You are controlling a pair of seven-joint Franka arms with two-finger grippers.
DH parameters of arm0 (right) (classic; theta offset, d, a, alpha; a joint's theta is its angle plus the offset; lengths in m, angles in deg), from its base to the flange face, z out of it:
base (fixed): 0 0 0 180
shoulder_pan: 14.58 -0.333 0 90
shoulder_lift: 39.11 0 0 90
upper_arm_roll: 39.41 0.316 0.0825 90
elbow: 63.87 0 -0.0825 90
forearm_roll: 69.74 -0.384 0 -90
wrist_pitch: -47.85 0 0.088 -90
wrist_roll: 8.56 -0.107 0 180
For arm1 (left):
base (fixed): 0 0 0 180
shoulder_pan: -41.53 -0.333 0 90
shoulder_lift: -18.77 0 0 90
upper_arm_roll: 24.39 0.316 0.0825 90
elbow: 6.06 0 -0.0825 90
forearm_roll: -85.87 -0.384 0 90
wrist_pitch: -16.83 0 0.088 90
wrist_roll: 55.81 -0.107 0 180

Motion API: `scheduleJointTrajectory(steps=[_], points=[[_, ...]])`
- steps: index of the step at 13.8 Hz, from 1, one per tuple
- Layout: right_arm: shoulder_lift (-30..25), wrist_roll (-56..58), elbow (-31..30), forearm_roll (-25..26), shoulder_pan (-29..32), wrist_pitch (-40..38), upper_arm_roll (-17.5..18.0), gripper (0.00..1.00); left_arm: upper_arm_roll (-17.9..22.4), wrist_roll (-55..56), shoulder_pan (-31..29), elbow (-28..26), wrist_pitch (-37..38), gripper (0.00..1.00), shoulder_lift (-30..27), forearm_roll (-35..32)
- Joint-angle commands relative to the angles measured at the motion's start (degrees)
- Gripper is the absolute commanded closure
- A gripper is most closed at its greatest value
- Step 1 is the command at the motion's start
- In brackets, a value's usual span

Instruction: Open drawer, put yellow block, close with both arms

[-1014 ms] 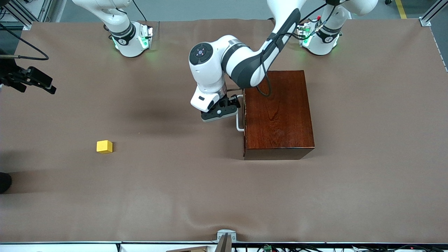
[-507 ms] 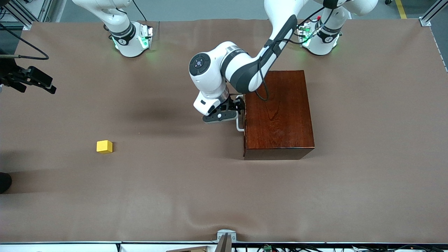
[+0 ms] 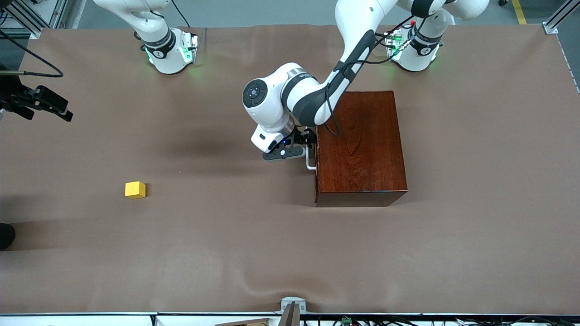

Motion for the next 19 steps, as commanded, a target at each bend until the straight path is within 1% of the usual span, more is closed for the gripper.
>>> scheduleJointTrajectory(steps=[1, 5, 9, 11, 14, 16, 19], points=[[-0.07, 0.73, 0.26, 0.6, 0.42, -0.35, 0.28, 0.0, 0.48, 0.45, 0.39, 2.31, 0.79, 0.0, 1.38, -0.28], [-0.07, 0.73, 0.26, 0.69, 0.42, -0.35, 0.28, 0.0, 0.3, 3.44, 0.39, 2.4, -3.16, 0.0, 1.99, -0.1], [-0.07, 0.82, 0.18, 0.69, 0.51, -0.35, 0.28, 0.0, -0.05, 4.05, 0.74, 2.58, -5.18, 0.0, 2.08, 0.69], [0.02, 1.08, 0.09, 0.69, 0.42, -0.08, 0.28, 0.0, -0.05, 6.51, 1.09, 2.58, -7.46, 0.0, 2.08, 0.95], [-0.07, 4.51, -0.52, 0.6, 0.69, 0.44, 0.28, 0.0, 0.04, 8.89, 1.35, 2.58, -11.6, 0.0, 2.08, 2.53], [-0.07, 4.25, -0.7, 0.6, 0.77, 0.62, 0.28, 0.0, -1.01, 9.42, 1.36, 2.58, -13.18, 0.0, 2.08, 2.8], [-0.07, 2.85, -0.7, 0.6, 0.69, 0.62, 0.19, 0.0, -1.37, 10.65, 1.79, 2.58, -15.38, 0.0, 2.08, 2.89]])
